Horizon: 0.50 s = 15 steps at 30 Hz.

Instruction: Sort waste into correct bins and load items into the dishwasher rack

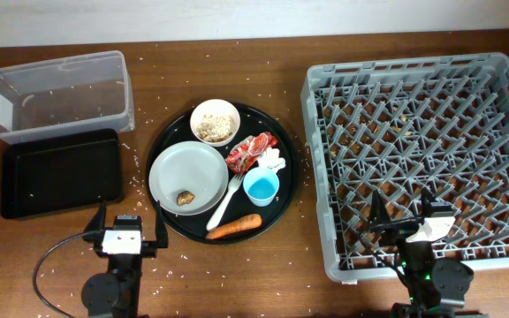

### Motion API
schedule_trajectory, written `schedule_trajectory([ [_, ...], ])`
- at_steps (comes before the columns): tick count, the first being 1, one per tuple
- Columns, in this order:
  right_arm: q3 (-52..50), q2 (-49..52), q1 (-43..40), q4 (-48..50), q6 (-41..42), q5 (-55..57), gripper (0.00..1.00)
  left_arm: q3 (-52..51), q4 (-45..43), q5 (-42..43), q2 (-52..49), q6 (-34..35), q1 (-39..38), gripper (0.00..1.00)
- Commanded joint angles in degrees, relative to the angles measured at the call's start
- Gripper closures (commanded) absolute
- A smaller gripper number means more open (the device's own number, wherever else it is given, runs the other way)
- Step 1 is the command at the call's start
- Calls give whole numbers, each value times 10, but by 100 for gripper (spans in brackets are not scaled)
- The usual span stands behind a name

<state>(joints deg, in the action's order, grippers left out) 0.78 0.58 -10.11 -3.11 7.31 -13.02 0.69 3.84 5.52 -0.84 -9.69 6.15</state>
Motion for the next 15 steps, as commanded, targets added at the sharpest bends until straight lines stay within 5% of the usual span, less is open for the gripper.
schedule_trajectory([
  [1,-5,-3,-4,-1,3,-1,2,-2,3,-6,2,-7,-2,1],
  [15,-5,-3,-4,-1,-16,23,1,-2,3,-7,2,-7,-2,1],
])
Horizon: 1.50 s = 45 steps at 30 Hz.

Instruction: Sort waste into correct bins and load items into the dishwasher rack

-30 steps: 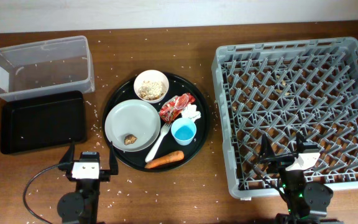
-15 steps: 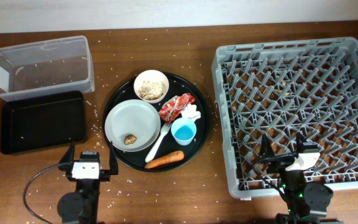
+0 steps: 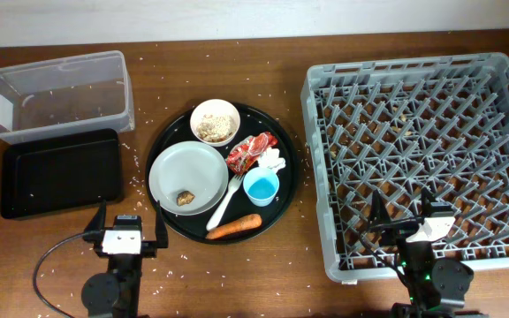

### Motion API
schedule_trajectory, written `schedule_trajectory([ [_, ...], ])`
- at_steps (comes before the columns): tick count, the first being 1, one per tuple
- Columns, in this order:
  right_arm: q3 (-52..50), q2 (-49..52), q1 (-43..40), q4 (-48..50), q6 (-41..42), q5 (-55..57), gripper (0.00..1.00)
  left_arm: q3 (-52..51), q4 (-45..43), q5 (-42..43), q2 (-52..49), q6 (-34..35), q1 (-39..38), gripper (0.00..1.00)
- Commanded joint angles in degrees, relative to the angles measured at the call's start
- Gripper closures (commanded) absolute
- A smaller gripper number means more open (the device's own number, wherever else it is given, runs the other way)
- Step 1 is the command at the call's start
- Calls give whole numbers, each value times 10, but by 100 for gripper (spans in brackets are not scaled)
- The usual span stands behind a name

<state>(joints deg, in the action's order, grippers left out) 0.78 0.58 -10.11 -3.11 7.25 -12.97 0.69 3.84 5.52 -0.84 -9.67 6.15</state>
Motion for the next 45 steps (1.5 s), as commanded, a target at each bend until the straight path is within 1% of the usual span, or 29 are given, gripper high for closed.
schedule_trajectory([
  [1,-5,-3,-4,-2,-17,44,1,-2,3,-7,2,-7,-2,1],
  [3,-5,-3,-4,-5,-16,44,1,-2,-7,-8,2,-7,-2,1],
  [5,-5,-3,-4,38,-17,46,1,-2,5,-9,2,-7,-2,1],
  [6,-5,-3,-4,63,-17,46,1,-2,-2,-26,2,-13,-2,1],
  [7,-3,-3,-4,117,-17,44,1,-2,-21,-39,2,-14,-2,1],
  [8,7,-3,-4,130,-16,44,2,0,-52,-25,2,-14,-2,1],
  [11,94,19,-4,98,-17,35,1,4,-135,-19,2,-14,-2,1],
  [12,131,38,-4,83,-19,35,1,9,-146,-19,2,-14,-2,1],
  [14,229,106,-4,45,-20,19,1,39,-134,-19,-10,-14,-2,1],
  [17,377,229,-4,-35,-28,-27,2,132,-65,-19,-83,-14,-2,1],
  [19,496,335,-4,-119,-28,-66,2,254,15,-17,-195,-14,-2,1],
  [21,574,406,-4,-190,-28,-79,2,345,67,-14,-280,-14,-2,1],
  [22,639,465,-4,-255,-28,-79,2,438,119,6,-366,-16,-2,1],
  [23,681,503,-4,-299,-28,-84,2,488,148,20,-412,-16,-3,1],
  [25,763,584,-4,-386,-28,-110,2,642,241,43,-557,-16,-13,1],
  [27,794,628,-4,-410,-27,-136,2,756,321,41,-668,-16,-32,1],
  [29,797,670,-4,-408,-23,-177,2,911,437,42,-825,-16,-71,1],
  [30,797,680,-4,-406,-23,-191,2,947,459,42,-871,-16,-84,1],
  [32,797,706,-4,-407,-23,-198,2,989,460,56,-965,-16,-109,1],
  [35,797,722,5,-414,-24,-198,0,989,455,115,-1043,-16,-128,1],
  [36,797,726,17,-413,-25,-195,3,989,452,123,-1066,-16,-134,1],
  [38,797,739,88,-413,-25,-134,5,989,453,123,-1100,-16,-150,1],
  [39,797,748,135,-415,-23,-79,5,989,461,123,-1109,-16,-162,1],
  [40,797,759,186,-414,-3,-15,5,989,473,123,-1111,-16,-174,3],
  [42,797,787,249,-409,30,38,6,989,503,101,-1111,-24,-200,11],
  [43,797,803,271,-409,43,41,9,989,517,94,-1111,-24,-209,19],
  [44,797,828,295,-409,61,42,12,989,530,93,-1111,-24,-211,24],
  [45,797,870,329,-403,85,42,14,989,541,83,-1111,2,-209,29],
])
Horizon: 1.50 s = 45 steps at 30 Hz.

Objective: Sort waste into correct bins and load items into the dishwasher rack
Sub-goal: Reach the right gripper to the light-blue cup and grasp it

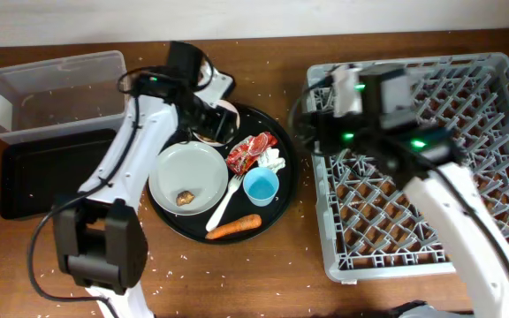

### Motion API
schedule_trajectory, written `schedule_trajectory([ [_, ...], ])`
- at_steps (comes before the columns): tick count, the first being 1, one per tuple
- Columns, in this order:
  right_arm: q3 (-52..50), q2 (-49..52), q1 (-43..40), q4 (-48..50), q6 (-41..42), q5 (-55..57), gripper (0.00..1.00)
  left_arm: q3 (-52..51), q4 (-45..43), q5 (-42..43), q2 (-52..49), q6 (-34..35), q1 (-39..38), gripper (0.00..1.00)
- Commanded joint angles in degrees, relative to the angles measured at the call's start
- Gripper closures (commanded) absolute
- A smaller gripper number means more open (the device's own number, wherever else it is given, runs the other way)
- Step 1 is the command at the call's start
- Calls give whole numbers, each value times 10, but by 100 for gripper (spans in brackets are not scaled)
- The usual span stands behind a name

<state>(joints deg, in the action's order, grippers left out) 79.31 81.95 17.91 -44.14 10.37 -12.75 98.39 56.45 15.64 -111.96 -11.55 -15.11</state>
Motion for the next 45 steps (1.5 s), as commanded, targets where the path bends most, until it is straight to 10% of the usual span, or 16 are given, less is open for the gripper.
schedule_trajectory([
  [1,11,85,71,14,69,40,15,12,19,-36,0,52,10,30],
  [22,5,233,167,-62,71,110,75,39,17,-56,1,120,159,36],
  [29,14,228,163,-51,71,124,73,39,41,-54,1,119,148,37],
  [34,207,197,101,-165,70,184,44,38,106,-17,1,54,60,37],
  [45,251,198,-30,-242,64,190,43,20,155,26,-76,10,-111,41],
])
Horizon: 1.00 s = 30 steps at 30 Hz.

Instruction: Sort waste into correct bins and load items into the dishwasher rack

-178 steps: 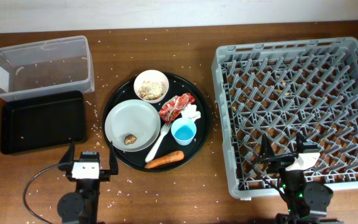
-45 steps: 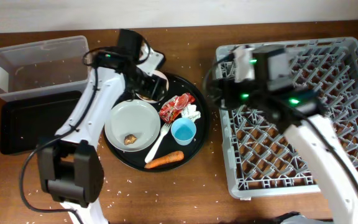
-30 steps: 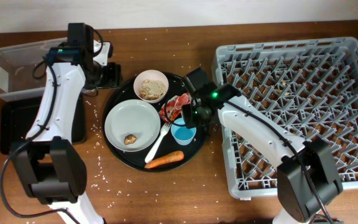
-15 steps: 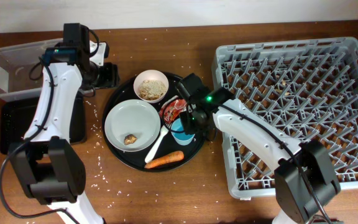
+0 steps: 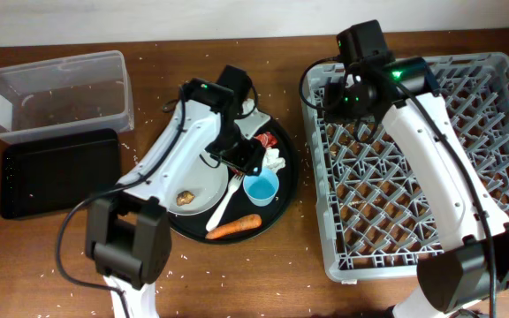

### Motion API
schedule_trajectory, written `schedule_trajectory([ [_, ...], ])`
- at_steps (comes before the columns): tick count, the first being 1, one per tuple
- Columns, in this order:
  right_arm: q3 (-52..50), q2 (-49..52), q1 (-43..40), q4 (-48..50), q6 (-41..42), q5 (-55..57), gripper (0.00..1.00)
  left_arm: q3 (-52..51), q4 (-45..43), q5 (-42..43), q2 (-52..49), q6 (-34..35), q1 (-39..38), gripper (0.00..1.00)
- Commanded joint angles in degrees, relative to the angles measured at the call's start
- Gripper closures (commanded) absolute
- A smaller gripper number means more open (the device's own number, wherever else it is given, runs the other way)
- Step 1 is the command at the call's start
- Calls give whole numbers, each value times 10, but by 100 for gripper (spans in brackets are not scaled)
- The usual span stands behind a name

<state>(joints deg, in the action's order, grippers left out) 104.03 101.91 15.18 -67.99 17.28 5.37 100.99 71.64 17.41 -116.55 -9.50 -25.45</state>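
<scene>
A round black tray (image 5: 173,226) holds a grey plate (image 5: 184,172) with a food scrap (image 5: 186,197), a white fork (image 5: 227,200), a blue cup (image 5: 261,186), a carrot (image 5: 233,228), a red wrapper (image 5: 266,141) and a crumpled white napkin (image 5: 277,162). My left gripper (image 5: 241,157) hangs over the wrapper's left end, and its arm hides the rice bowl. Its dark fingers do not show clearly against the tray. My right gripper (image 5: 325,95) hovers at the back left corner of the grey dishwasher rack (image 5: 502,159); its jaws are unclear.
A clear plastic bin (image 5: 60,88) stands at the back left, with a flat black bin (image 5: 60,172) in front of it. Rice grains are scattered over the wooden table. The rack fills the right side.
My left gripper has moved from over the bowl at the tray's back to over the red wrapper. My right arm has reached farther back, along the rack's left corner. All objects lie where they were.
At the first two moments both arms were folded at the table's front edge and the whole tray showed. Then the left arm reached over the rice bowl and the right over the rack's left edge. Now the left gripper is above the wrapper.
</scene>
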Motion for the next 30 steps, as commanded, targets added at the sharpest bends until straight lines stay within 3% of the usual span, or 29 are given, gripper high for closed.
schedule_trajectory([
  [1,4,-2,-3,-4,-5,9,43,-6,6,8,-45,-2,-8,45],
  [2,4,-2,-3,-4,-5,9,43,-6,9,8,-58,2,-8,48],
  [4,4,-2,-3,-4,-5,9,44,-6,11,8,-79,2,-7,64],
  [6,4,-2,-3,-4,-5,9,44,-6,10,6,-83,2,-7,97],
  [7,4,-2,-3,-3,-5,9,44,-3,11,6,-83,2,-7,99],
  [10,5,-4,-3,-4,-3,8,44,43,48,9,-83,2,-3,99],
  [14,24,-26,-14,1,-14,-32,44,193,130,63,-82,-5,34,100],
  [16,30,-49,-52,28,-51,-130,36,285,128,211,-83,-12,99,100],
  [19,16,-40,-124,122,-103,-388,22,297,30,478,-87,-12,199,100],
  [23,13,31,-148,302,-128,-683,3,297,-31,615,-90,-11,226,100],
  [26,13,81,-131,392,-125,-811,0,297,-35,641,-90,-11,222,100],
  [30,13,107,-86,415,-141,-832,0,297,-48,643,-90,-11,198,100],
])
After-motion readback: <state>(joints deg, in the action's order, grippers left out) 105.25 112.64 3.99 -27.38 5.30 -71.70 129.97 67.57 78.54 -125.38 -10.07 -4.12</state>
